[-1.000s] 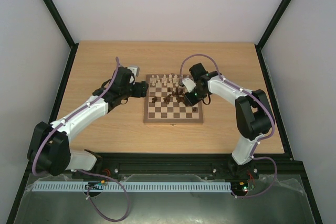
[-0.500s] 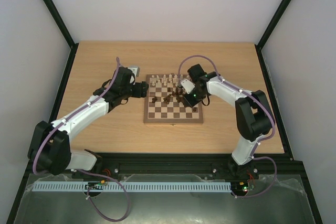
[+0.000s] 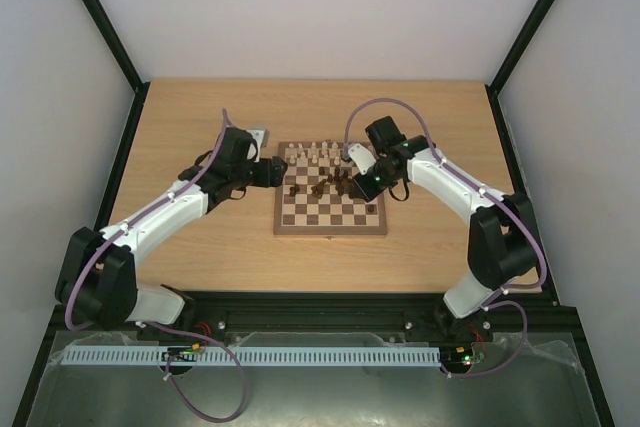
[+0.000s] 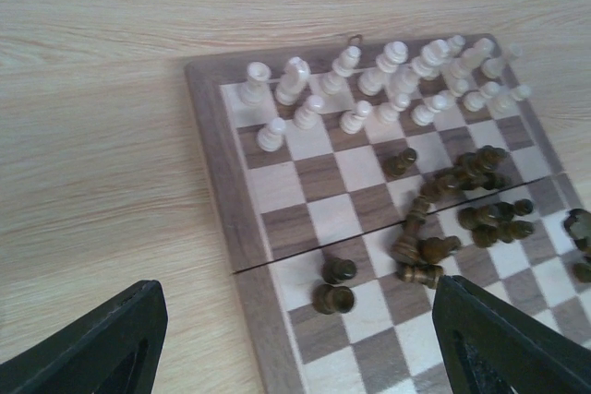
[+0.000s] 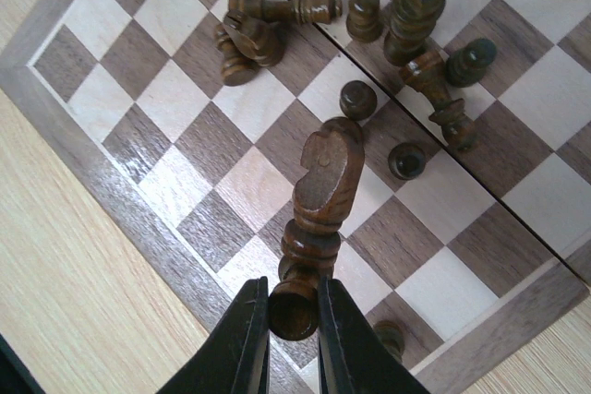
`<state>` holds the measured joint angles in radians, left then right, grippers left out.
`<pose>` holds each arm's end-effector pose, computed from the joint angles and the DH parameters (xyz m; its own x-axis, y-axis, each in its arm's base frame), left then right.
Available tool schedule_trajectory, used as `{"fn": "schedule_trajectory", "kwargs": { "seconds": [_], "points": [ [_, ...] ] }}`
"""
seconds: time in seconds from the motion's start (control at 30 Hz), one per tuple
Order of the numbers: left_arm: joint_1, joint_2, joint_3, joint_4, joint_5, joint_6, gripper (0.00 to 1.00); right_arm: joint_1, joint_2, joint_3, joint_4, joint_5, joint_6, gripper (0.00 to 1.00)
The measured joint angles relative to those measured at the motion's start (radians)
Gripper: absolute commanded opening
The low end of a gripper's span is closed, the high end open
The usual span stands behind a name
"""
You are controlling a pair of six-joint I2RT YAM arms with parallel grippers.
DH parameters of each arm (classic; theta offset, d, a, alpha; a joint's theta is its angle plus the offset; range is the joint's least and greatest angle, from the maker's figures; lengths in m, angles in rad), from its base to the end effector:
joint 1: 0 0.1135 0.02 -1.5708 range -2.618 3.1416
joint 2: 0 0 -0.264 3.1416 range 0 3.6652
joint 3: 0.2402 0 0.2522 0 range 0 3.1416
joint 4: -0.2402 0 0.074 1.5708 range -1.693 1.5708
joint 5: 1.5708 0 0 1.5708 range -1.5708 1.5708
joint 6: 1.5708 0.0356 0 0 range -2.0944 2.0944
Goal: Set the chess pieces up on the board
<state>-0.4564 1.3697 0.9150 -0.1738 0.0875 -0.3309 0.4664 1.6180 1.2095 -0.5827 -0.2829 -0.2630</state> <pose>0.2699 -0.1360 0.2541 -0.6624 -0.0353 -0.7483 0.3038 0.9004 -0.3114 0.2995 0.1619 0.2444 -0.5739 -0.5684 -0.5896 -0.7431 0.6640 0.0831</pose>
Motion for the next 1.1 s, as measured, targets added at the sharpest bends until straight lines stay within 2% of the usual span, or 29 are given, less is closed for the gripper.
{"fn": "schedule_trajectory", "kwargs": {
  "seconds": [0.07,0.27,0.47,0.7,0.9,1.1],
  "points": [
    [0.004,0.0,0.0,0.01,0.052,-0.023,0.78,0.0,-0.005,0.0,-0.004,-0.013,-0.003,0.07],
    [0.054,0.027,-0.029,0.159,0.386,-0.183,0.64,0.001,-0.057,0.0,-0.028,-0.066,-0.037,0.07],
    [0.045,0.123,-0.063,0.303,0.625,-0.312,0.58,0.021,-0.09,0.0,-0.058,-0.13,-0.079,0.07],
    [-0.024,0.182,-0.053,0.367,0.742,-0.359,0.51,0.082,-0.091,0.0,-0.082,-0.159,-0.105,0.07],
    [-0.063,0.23,-0.045,0.373,0.792,-0.356,0.5,0.099,-0.092,0.0,-0.095,-0.176,-0.115,0.07],
    [-0.074,0.252,-0.045,0.374,0.812,-0.353,0.45,0.099,-0.092,0.0,-0.097,-0.184,-0.116,0.07]
  ]
}}
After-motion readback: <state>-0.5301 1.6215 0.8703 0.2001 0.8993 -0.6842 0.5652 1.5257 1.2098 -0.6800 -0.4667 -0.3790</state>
